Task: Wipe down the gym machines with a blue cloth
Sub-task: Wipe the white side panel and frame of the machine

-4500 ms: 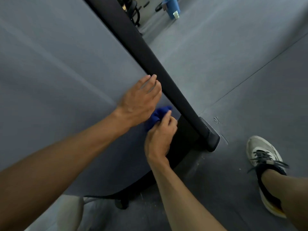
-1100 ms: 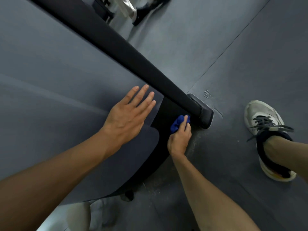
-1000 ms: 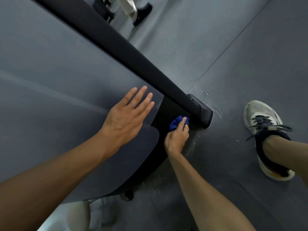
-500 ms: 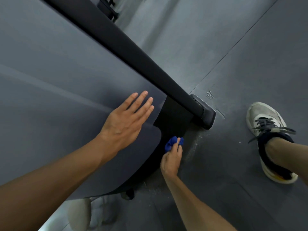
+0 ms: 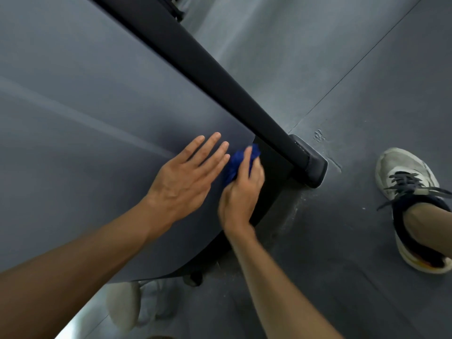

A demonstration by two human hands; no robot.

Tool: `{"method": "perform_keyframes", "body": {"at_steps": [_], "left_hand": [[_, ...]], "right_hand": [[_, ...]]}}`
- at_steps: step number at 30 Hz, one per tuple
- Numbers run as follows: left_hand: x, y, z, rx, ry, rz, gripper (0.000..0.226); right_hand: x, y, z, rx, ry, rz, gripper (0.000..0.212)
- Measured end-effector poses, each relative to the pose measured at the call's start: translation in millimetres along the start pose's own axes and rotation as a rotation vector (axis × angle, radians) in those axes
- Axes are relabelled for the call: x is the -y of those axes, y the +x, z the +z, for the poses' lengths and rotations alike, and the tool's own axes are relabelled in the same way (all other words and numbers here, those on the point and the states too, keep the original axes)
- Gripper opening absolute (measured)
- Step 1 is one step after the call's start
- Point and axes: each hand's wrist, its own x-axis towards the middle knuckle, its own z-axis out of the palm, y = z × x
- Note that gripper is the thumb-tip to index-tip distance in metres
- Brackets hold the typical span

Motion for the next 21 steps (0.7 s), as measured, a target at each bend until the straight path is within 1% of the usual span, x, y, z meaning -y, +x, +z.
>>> {"method": "perform_keyframes", "body": {"at_steps": [1,3,5,6,8,11,13,15,17,19,21], "left_hand": [[0.5,0.4,0.3,-0.007,-0.002,-0.002,0.064],[0.1,0.5,-1.1,0.001,0.005,-0.001,0.063],[-1.0,-0.3,-2.8,0.03,0.022,-0.002,0.063],[-1.5,-0.6,-4.1,0.04,0.021,-0.008,0.063],[-4.1,0.5,-5.5,0.056,0.016,-0.024,0.063],[-8.8,5.9,-8.8,0.134,0.021,-0.019,0.066],[-11.3,10.5,-11.9,0.164,0.023,-0.013,0.067],[-12.2,14.0,-12.2,0.172,0.024,-0.007,0.067],[-12.2,16.0,-9.4,0.158,0.014,-0.007,0.066],[-11.7,18.0,-7.5,0.145,0.01,-0.005,0.066],[-12.6,20.7,-8.2,0.148,0.024,0.008,0.065]], "right_hand": [[1.2,27.1,-0.6,-0.013,-0.018,-0.013,0.068],[2.4,70.6,-5.7,0.023,-0.082,-0.014,0.074],[-2.5,84.0,-10.3,0.071,-0.123,-0.024,0.077],[-5.6,76.7,-12.4,0.073,-0.125,-0.039,0.078],[-14.5,33.3,-13.0,0.062,-0.109,-0.064,0.081],[-21.3,-51.6,-11.8,0.134,-0.061,0.021,0.09],[-18.9,-64.1,-9.8,0.136,-0.026,0.074,0.09],[-18.3,-34.3,-5.6,0.088,-0.013,0.101,0.087],[-18.0,17.7,-4.5,0.055,-0.056,0.133,0.082],[-19.7,67.7,-8.1,0.081,-0.127,0.171,0.08],[-25.7,89.5,-12.0,0.117,-0.184,0.158,0.079]]}}
